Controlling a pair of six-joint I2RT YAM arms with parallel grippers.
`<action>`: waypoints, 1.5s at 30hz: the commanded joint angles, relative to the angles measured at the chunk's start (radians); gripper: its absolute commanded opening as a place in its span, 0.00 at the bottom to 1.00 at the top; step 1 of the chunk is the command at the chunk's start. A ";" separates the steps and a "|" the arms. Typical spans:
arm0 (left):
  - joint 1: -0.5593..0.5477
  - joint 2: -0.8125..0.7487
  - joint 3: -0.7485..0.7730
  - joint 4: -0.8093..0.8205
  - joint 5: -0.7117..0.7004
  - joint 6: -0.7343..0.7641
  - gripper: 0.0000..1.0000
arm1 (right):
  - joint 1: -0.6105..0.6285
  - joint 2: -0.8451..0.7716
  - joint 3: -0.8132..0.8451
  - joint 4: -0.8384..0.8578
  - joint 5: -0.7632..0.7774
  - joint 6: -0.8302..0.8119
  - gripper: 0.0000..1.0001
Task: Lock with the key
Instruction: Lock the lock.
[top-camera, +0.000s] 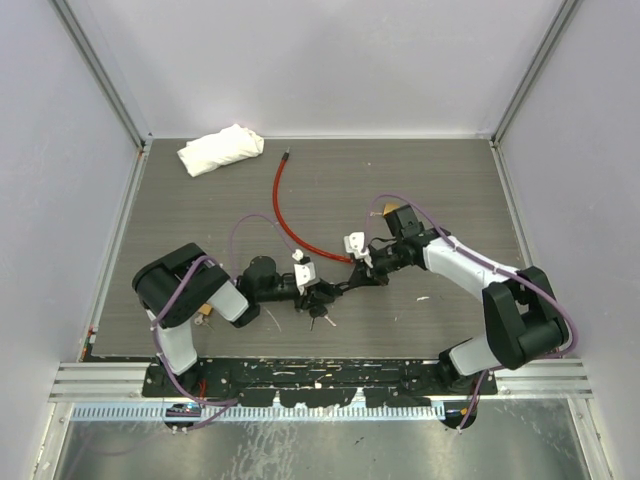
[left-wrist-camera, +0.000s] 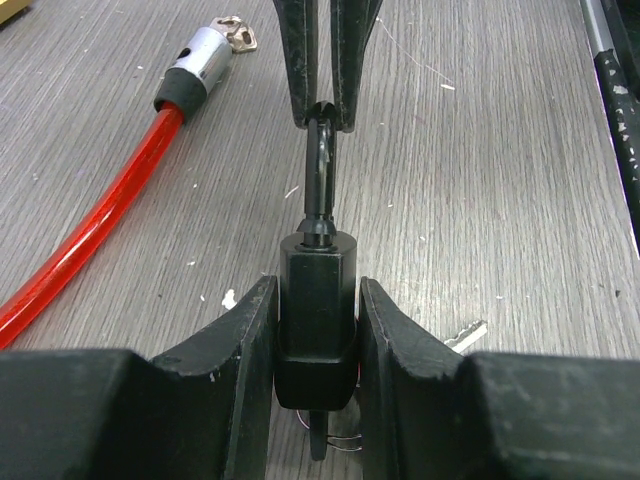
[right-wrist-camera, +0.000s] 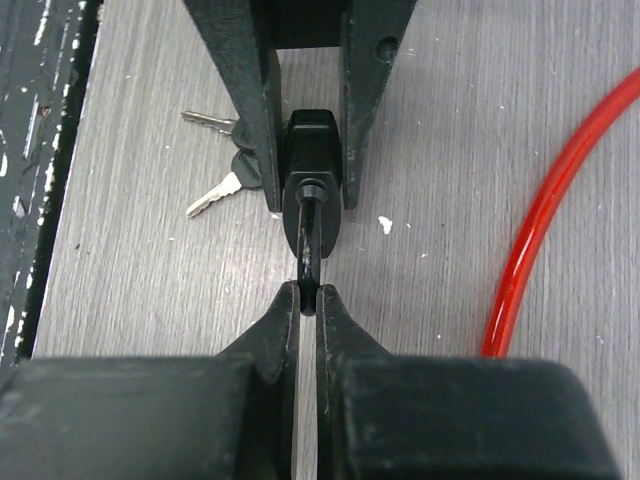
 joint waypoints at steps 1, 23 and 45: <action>-0.004 0.052 -0.009 -0.182 -0.063 0.016 0.00 | 0.130 0.027 -0.017 0.176 0.044 0.246 0.01; 0.001 0.060 -0.043 -0.110 -0.122 0.025 0.00 | 0.347 0.254 0.058 0.034 -0.081 0.308 0.01; 0.052 0.122 -0.060 -0.009 -0.106 -0.003 0.00 | 0.501 0.376 0.046 0.063 -0.154 0.331 0.01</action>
